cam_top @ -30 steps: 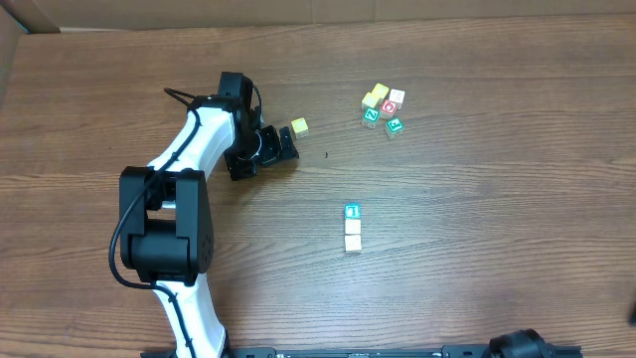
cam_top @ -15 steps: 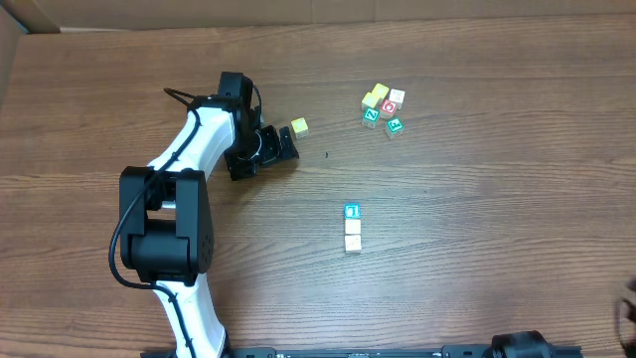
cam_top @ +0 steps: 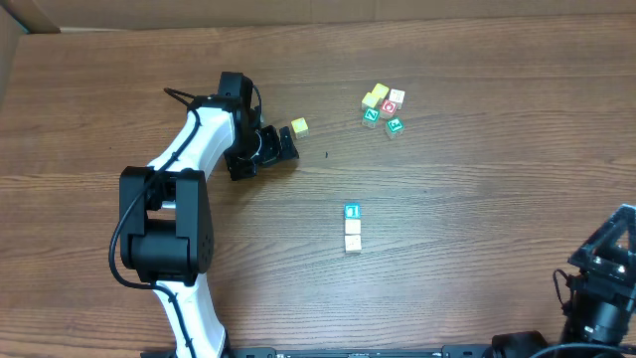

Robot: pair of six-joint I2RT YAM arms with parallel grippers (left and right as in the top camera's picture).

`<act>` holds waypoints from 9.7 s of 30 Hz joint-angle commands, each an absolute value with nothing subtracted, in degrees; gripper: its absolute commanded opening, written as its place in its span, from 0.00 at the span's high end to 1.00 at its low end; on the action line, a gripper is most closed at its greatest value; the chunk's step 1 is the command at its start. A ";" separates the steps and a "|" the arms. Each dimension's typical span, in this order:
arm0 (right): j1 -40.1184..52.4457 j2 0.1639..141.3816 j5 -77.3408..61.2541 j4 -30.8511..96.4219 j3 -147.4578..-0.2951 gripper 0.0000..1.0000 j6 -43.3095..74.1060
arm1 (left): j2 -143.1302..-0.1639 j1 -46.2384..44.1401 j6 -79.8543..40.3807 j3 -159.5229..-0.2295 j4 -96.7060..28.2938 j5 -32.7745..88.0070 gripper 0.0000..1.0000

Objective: Flip 3 blocks

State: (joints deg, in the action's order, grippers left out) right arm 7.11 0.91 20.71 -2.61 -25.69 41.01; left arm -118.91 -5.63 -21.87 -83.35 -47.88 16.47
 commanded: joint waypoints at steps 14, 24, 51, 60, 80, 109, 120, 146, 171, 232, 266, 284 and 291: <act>6.72 0.16 19.18 -7.44 -15.46 0.00 41.91 | -120.64 -6.02 -20.56 -82.61 -47.29 16.05 0.00; 6.72 0.16 18.35 -7.01 -9.58 0.00 42.04 | -120.64 -6.02 -20.56 -82.61 -47.27 16.08 0.00; 4.49 0.16 4.78 -9.74 -5.19 0.00 5.87 | -120.64 -6.02 -20.56 -82.61 -47.27 16.05 0.00; 2.85 0.16 -2.87 -9.58 -2.48 0.00 -4.95 | -120.64 -6.02 -20.56 -82.61 -47.27 16.05 0.00; 2.87 0.16 -2.66 4.69 -0.47 0.00 -4.58 | -120.64 -6.02 -20.56 -82.61 -47.29 16.05 0.00; 2.76 0.16 -1.19 4.84 -0.47 0.00 -4.73 | -120.64 -6.02 -20.56 -82.61 -47.27 16.08 0.00; 2.76 0.16 -1.19 4.82 -0.47 0.00 -4.73 | -120.64 -6.02 -20.56 -82.61 -47.27 16.05 0.00; 2.76 0.16 -1.17 4.84 -0.47 0.00 -4.73 | -65.78 -6.76 -20.56 -82.61 -47.31 15.94 0.00; 2.76 0.16 -1.19 4.84 -0.47 0.00 -4.73 | -5.48 -4.47 -19.27 -67.48 -65.34 0.05 0.00; 2.76 0.16 -1.19 4.84 -0.47 0.00 -4.73 | -0.21 -4.49 -2.35 -0.27 -4.27 3.22 0.00; 2.76 0.16 -1.19 4.84 -0.47 0.00 -4.73 | -0.25 -4.47 -1.26 -0.27 -4.29 2.59 0.00; 2.76 0.16 -1.19 4.84 -0.47 0.00 -4.73 | -0.25 -4.47 -1.26 -0.27 -4.29 2.59 0.00; 2.76 0.16 -1.19 4.84 -0.47 0.00 -4.73 | -0.25 -4.47 -1.26 -0.27 -4.32 2.59 0.00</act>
